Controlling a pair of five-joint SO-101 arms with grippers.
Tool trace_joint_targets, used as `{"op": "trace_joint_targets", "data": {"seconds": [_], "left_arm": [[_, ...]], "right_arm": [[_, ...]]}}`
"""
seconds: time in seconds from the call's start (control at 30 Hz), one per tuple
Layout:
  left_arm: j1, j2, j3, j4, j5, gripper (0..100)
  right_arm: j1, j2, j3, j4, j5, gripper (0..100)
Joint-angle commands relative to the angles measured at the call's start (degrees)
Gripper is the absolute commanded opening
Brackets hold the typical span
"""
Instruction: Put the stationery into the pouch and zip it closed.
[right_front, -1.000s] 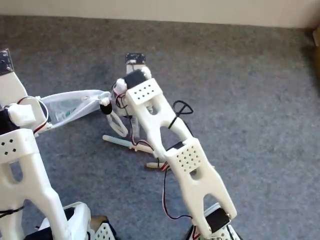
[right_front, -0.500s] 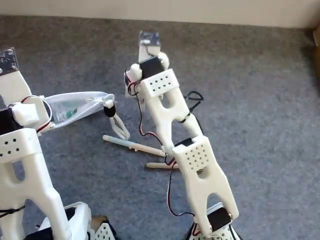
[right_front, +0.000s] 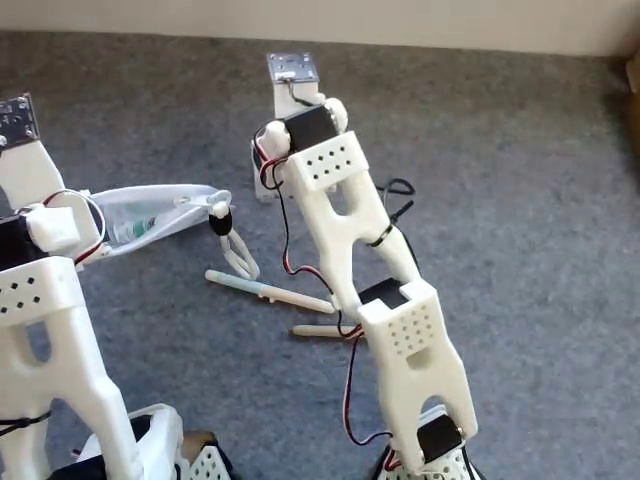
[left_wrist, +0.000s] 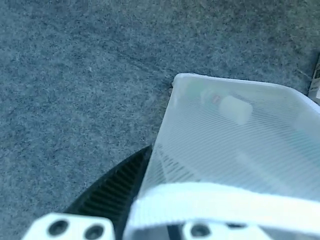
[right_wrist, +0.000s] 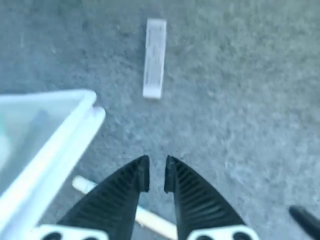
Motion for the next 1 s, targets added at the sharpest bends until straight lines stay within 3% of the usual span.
{"op": "trace_joint_targets", "data": {"seconds": [0.0, 0.17, 0.37, 0.73, 0.83, 0.97], "left_arm": [[0.8, 1.2, 1.0, -1.0, 0.5, 1], [0.7, 1.4, 1.0, -1.0, 0.5, 1], [0.7, 1.5, 1.0, -1.0, 0.5, 1], [0.7, 1.3, 2.0, -1.6, 0.4, 1], [0.7, 1.2, 3.2, -3.3, 0.4, 1], [0.6, 1.2, 3.3, -3.3, 0.4, 1]], "right_arm": [[1.0, -3.1, -0.3, -5.8, 0.6, 5.3], [-0.4, 3.3, -0.8, -11.0, 0.5, 6.8], [-1.8, 10.5, -0.9, -17.5, 0.5, 20.6], [-2.6, 19.9, -0.9, -26.9, 1.0, 20.6], [-2.5, 21.3, -0.9, -26.9, 1.1, 18.8], [-1.5, 20.6, -0.9, -26.7, 1.1, 3.4]]}}
